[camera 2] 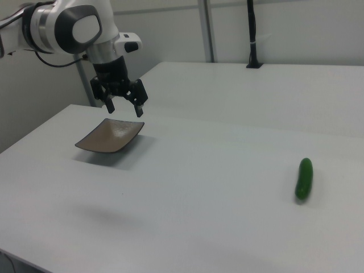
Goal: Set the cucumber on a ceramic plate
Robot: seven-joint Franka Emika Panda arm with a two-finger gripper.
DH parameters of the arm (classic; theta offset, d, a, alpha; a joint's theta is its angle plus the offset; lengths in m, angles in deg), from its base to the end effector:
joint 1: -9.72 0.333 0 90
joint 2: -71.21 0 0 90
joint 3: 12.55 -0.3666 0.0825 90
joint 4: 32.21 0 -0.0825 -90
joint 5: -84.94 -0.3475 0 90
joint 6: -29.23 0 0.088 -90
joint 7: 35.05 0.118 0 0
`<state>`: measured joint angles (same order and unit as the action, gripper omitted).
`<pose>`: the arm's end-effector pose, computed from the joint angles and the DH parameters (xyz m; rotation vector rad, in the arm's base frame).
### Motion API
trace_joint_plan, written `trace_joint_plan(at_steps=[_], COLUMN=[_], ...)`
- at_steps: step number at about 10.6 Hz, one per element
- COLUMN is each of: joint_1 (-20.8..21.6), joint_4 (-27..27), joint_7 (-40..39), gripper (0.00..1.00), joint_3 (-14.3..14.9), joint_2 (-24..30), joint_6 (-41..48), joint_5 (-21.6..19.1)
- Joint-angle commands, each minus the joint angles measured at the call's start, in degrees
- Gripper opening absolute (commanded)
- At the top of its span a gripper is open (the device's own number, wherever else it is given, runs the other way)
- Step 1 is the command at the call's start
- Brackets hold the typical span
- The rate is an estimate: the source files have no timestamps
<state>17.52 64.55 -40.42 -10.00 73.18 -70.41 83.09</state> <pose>0.5183 0.0504 0.6453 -3.0926 -0.2810 -0.1315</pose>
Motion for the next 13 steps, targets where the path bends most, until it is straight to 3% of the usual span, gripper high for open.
trace_joint_plan(at_steps=[1,6,13], joint_1=[0.64,-3.04,-5.77], joint_4=[0.97,1.06,1.76], joint_7=[-2.18,-25.79,-27.06], gripper=[1.00,1.00,1.00], joint_3=[0.61,0.61,0.52], joint_2=[1.02,1.02,0.49], joint_6=[-0.39,1.02,3.04], joint_5=[-0.17,-0.34,0.09])
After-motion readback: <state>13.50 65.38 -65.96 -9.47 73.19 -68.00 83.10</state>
